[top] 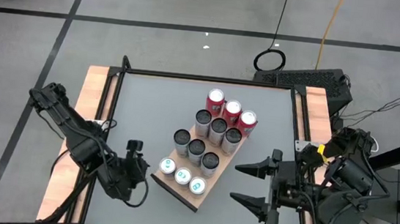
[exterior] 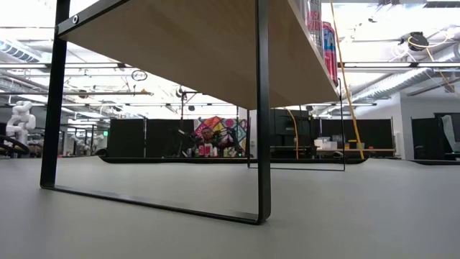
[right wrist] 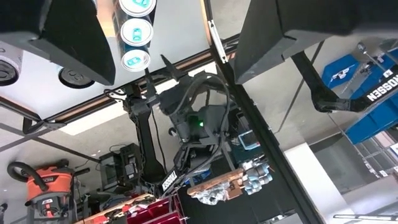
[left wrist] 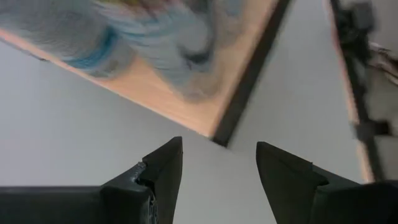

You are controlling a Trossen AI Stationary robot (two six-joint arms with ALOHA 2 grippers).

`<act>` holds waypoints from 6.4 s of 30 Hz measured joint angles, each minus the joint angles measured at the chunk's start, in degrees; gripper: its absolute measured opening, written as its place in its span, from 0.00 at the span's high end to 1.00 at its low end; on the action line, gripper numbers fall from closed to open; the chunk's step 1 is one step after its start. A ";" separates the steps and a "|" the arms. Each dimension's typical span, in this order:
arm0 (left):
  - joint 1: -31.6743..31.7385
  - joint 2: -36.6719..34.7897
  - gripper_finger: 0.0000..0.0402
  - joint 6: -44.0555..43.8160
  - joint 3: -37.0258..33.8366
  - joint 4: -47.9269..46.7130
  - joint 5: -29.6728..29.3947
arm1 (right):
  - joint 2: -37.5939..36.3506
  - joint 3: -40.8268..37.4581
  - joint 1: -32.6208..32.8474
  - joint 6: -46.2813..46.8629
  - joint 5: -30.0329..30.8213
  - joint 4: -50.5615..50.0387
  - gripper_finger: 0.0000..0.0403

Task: Place canned beverage on shelf
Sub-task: Return to Home Position

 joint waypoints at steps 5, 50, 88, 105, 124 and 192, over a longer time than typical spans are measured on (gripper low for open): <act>0.00 0.00 0.50 1.31 0.00 3.73 0.94 | 0.00 0.00 0.00 -0.36 -0.17 0.00 0.25; 2.84 2.61 0.50 -1.53 -0.45 10.02 -6.87 | -0.01 0.00 0.07 1.26 -0.28 -3.18 0.25; -2.72 -16.75 0.93 8.56 -0.15 34.68 -18.20 | -11.41 0.00 2.36 -6.25 -17.79 -30.82 1.00; 7.00 -20.33 1.00 23.72 -2.36 37.34 -10.94 | -24.37 0.02 2.36 -26.80 -17.97 -33.03 1.00; 25.50 -35.31 1.00 25.69 -34.98 60.16 15.70 | -32.95 -35.42 0.90 -28.33 -16.10 3.82 1.00; 37.05 -45.24 1.00 26.55 -75.41 93.64 24.47 | -76.24 -128.28 -18.33 -27.24 -36.09 70.94 1.00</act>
